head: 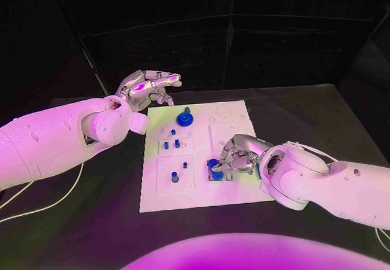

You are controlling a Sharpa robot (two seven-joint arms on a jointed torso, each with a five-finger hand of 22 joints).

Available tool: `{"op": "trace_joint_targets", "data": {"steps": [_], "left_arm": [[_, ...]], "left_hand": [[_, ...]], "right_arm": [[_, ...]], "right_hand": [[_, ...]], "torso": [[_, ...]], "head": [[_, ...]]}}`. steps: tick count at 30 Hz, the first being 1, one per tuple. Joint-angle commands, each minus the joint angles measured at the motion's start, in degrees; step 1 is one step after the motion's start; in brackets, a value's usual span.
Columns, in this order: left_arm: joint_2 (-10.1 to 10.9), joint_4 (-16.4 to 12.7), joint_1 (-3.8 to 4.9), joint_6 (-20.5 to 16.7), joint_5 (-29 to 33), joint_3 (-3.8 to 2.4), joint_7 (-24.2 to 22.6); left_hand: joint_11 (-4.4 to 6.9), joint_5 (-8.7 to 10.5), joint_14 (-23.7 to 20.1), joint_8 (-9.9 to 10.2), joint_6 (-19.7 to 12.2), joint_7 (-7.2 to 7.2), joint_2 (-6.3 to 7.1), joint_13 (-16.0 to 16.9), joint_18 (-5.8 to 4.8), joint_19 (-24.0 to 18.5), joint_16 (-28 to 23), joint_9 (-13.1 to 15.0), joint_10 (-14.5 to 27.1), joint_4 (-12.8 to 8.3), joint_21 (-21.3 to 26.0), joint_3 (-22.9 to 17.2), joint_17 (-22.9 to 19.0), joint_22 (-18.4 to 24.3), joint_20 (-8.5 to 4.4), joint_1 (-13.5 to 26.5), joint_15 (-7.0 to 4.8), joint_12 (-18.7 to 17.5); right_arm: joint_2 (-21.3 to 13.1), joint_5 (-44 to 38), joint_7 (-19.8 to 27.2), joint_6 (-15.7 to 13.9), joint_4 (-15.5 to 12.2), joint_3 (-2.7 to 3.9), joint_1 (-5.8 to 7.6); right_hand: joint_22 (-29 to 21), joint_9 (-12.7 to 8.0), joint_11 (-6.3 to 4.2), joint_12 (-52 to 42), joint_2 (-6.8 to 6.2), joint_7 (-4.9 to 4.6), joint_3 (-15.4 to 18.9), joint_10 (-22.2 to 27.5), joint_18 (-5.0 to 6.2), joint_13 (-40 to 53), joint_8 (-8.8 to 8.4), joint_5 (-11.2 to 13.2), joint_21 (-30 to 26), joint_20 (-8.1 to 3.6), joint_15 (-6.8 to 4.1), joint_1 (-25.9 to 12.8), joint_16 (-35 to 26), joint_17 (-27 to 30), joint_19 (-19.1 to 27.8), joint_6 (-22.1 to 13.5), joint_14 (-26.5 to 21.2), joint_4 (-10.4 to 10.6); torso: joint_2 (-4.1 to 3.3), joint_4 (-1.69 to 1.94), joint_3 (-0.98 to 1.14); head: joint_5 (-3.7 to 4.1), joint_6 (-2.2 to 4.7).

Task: Assemble the parts on the task board

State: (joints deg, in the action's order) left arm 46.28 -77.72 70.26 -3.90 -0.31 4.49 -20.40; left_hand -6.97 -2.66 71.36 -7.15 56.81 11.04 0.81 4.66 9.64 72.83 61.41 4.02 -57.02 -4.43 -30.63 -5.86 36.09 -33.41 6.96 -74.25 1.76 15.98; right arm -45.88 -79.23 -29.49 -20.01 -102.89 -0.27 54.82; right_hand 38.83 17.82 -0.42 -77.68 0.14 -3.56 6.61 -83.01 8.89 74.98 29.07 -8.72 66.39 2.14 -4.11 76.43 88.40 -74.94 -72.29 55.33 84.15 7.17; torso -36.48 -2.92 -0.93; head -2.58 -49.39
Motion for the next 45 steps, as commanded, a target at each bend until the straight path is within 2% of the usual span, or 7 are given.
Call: {"op": "trace_joint_targets", "data": {"steps": [1,3,10,15,25,41,45], "left_arm": [[0.1,-0.1,0.1,0.5,0.1,-0.03,-0.2],[0.1,-0.1,0.1,0.5,0.1,-0.03,-0.2],[0.2,-0.2,0.1,0.6,0.1,-0.03,-0.2],[0.2,-0.2,0.11,0.6,0.1,-0.03,-0.2],[0.1,-0.1,0.1,0.6,0.1,-0.03,-0.2],[0.0,-0.1,0.1,0.7,0.1,-0.03,-0.1],[0.0,-0.1,0.11,0.6,0.1,-0.03,-0.1]], "left_hand": [[-0.02,-0.03,0.3,-0.3,-0.3,0.0,-0.39,0.1,0.67,0.2,0.2,0.0,0.5,0.0,0.2,0.4,-0.1,0.1,0.2,-0.1,0.04,0.2],[-0.02,-0.03,0.3,-0.3,-0.3,0.0,-0.39,0.1,0.67,0.2,0.2,0.0,0.5,0.0,0.2,0.4,-0.1,0.1,0.2,-0.1,0.04,0.2],[-0.02,-0.03,0.3,-0.3,-0.3,0.0,-0.39,0.1,0.67,0.2,0.2,0.0,0.5,0.0,0.2,0.4,-0.1,0.1,0.2,-0.1,0.04,0.2],[-0.02,-0.03,0.3,-0.3,-0.3,0.0,-0.39,0.1,0.67,0.2,0.2,0.0,0.5,0.0,0.2,0.4,-0.1,0.1,0.2,-0.1,0.04,0.2],[-0.02,-0.03,0.3,-0.3,-0.3,0.0,-0.39,0.1,0.67,0.2,0.2,0.0,0.5,0.0,0.2,0.4,-0.1,0.1,0.2,-0.1,0.04,0.2],[-0.02,-0.03,0.3,-0.3,-0.3,0.0,-0.39,0.1,0.67,0.2,0.2,0.0,0.5,0.0,0.2,0.4,-0.1,0.1,0.2,-0.1,0.04,0.2],[-0.02,-0.03,0.3,-0.3,-0.3,0.0,-0.39,0.1,0.67,0.2,0.2,0.0,0.5,0.0,0.2,0.4,-0.1,0.1,0.2,-0.1,0.04,0.2]], "right_arm": [[-0.2,1.0,1.7,0.4,-0.1,-0.08,-0.06],[-0.3,1.5,2.6,-0.4,-0.3,-0.08,-0.06],[-0.9,2.9,5.0,-2.5,-1.0,-0.07,-0.07],[-1.9,3.2,5.2,-0.6,-1.4,-0.07,-0.07],[-3.0,2.9,5.1,2.9,-1.7,-0.08,-0.07],[-1.4,2.7,4.6,2.2,0.0,-0.08,-0.06],[-0.8,2.7,4.3,2.1,0.6,-0.08,-0.06]], "right_hand": [[0.1,0.1,-0.2,0.3,-0.32,-0.18,1.1,-0.3,-0.74,1.9,0.26,-1.2,0.3,-0.18,-0.17,-2.8,0.0,-11.4,0.0,0.2,5.1,1.1],[0.3,0.2,-0.23,0.2,-0.27,-0.15,1.7,-0.4,-0.74,2.0,0.35,-2.2,0.4,-0.18,-0.2,-3.5,0.1,-11.5,0.0,0.2,5.1,1.7],[1.2,0.3,-0.3,-0.4,0.01,-0.04,2.0,-0.7,-0.87,2.6,0.45,-2.4,0.8,-0.21,-0.26,-3.5,0.4,-12.2,-0.4,0.2,5.3,1.8],[1.1,0.3,-0.36,-0.3,0.27,-0.02,2.0,-0.7,-0.84,2.7,0.3,-2.5,0.8,-0.28,-0.32,-2.2,0.4,-12.2,-0.4,0.0,5.3,1.1],[1.2,0.2,-0.38,-0.1,1.25,-0.01,1.5,-0.6,-0.86,2.6,0.04,-0.6,0.9,-0.32,-0.35,0.8,0.4,-12.2,-0.3,0.0,5.2,-0.8],[1.4,0.1,-0.47,-0.2,2.51,0.1,1.1,-0.7,-0.88,2.8,-0.1,-0.5,1.0,-0.36,-0.4,1.5,0.4,-12.3,-0.4,0.4,5.3,-1.3],[1.4,0.1,-0.49,-0.2,2.71,0.14,1.0,-0.7,-0.87,2.8,-0.11,-0.6,1.0,-0.36,-0.41,1.5,0.4,-12.4,-0.4,0.5,5.3,-1.3]], "torso": [[0.01,0.0,0.01],[0.01,0.0,0.02],[0.07,-0.05,0.03],[0.06,0.01,0.0],[-0.01,0.05,0.02],[-0.13,0.15,0.0],[-0.06,0.06,-0.03]], "head": [[-0.13,0.0],[-0.19,0.0],[-0.18,-0.05],[-0.05,0.02],[-0.11,0.2],[-0.09,0.13],[-0.26,-0.1]]}}
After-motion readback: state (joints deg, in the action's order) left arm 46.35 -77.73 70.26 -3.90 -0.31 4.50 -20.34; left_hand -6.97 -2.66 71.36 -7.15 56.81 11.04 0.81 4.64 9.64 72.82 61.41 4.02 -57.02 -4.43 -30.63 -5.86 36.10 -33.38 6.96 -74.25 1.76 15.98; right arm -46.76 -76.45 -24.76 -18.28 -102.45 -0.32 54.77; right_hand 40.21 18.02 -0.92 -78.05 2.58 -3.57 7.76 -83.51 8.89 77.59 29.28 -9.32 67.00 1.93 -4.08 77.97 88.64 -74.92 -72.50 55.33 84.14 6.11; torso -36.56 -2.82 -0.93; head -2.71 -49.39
